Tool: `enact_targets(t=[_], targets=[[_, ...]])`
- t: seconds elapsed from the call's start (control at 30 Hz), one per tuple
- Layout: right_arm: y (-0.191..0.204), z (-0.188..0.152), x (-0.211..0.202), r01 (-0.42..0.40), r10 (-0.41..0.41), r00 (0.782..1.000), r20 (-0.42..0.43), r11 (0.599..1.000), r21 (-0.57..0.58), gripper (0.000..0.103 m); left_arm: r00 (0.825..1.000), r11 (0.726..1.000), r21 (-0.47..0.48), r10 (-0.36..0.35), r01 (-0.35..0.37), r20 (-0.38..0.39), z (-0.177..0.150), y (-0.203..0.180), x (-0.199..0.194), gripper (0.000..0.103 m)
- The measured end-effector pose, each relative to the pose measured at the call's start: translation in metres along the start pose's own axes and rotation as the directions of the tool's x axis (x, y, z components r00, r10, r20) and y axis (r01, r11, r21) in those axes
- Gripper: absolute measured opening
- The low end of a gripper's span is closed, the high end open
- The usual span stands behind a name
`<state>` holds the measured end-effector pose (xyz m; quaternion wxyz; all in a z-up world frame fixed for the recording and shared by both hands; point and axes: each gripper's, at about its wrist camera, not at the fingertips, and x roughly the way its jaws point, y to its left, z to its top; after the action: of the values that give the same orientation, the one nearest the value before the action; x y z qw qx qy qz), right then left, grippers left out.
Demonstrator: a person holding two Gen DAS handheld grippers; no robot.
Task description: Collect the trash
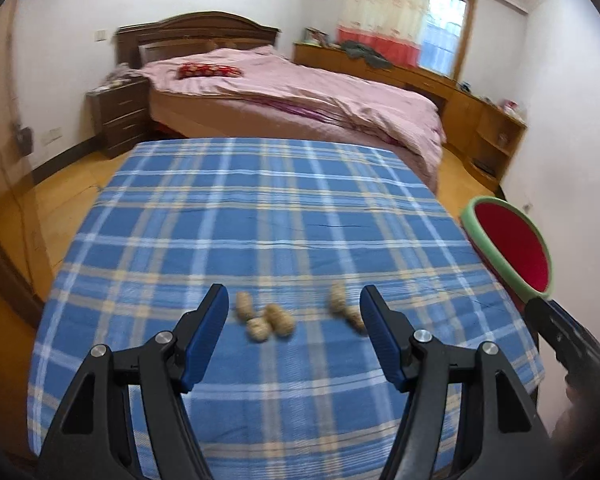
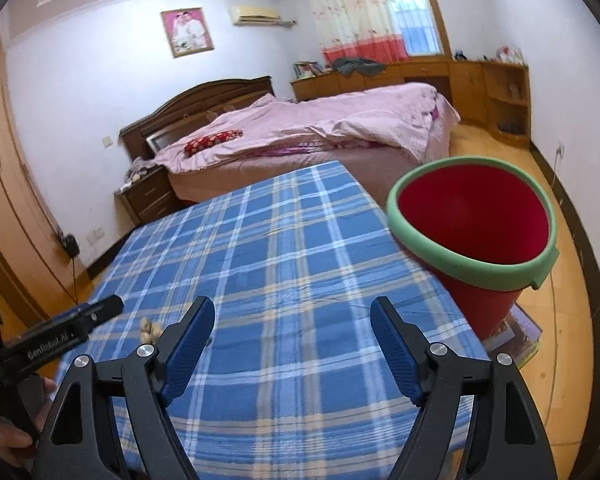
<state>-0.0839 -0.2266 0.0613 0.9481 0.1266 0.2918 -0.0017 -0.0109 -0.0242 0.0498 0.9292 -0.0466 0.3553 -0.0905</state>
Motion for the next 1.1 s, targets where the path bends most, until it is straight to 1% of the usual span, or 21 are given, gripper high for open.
enact_targets(t=[0.13, 0.3, 0.4, 0.53, 0.73, 0.97, 1.1], targets=[[0.016, -0.011, -0.001, 0.0, 0.0, 1.0, 0.007, 0.999, -0.044, 0.081, 0.999, 0.999, -0.008, 0.038, -0.038, 0.018, -0.012, 0.01, -0.005, 0.068], [0.032, -0.034, -0.006, 0.075, -0.068, 0.995, 0.076, 0.992, -0.099, 0.081, 0.995, 0.996, -0.005, 0.086, -0.086, 0.04, -0.023, 0.018, -0.007, 0.068], [0.035, -0.043, -0.005, 0.078, -0.069, 0.994, 0.081, 0.99, -0.115, 0.081, 0.993, 0.995, -0.009, 0.103, -0.103, 0.054, -0.029, 0.022, -0.009, 0.068], [0.033, -0.044, -0.004, 0.072, -0.064, 0.995, 0.082, 0.992, -0.102, 0.081, 0.989, 0.991, 0.011, 0.131, -0.132, 0.073, -0.034, 0.022, -0.01, 0.068], [0.028, -0.046, -0.005, 0.065, -0.059, 0.995, 0.081, 0.995, -0.077, 0.081, 0.992, 0.993, 0.022, 0.111, -0.113, 0.06, -0.039, 0.019, -0.007, 0.068], [0.026, -0.046, -0.004, 0.063, -0.058, 0.995, 0.076, 0.996, -0.068, 0.081, 0.992, 0.992, 0.029, 0.118, -0.119, 0.051, -0.042, 0.016, -0.004, 0.068], [0.025, -0.047, 0.001, 0.056, -0.053, 0.997, 0.047, 0.997, -0.061, 0.081, 0.992, 0.992, 0.035, 0.121, -0.123, 0.038, -0.042, 0.015, -0.001, 0.068]])
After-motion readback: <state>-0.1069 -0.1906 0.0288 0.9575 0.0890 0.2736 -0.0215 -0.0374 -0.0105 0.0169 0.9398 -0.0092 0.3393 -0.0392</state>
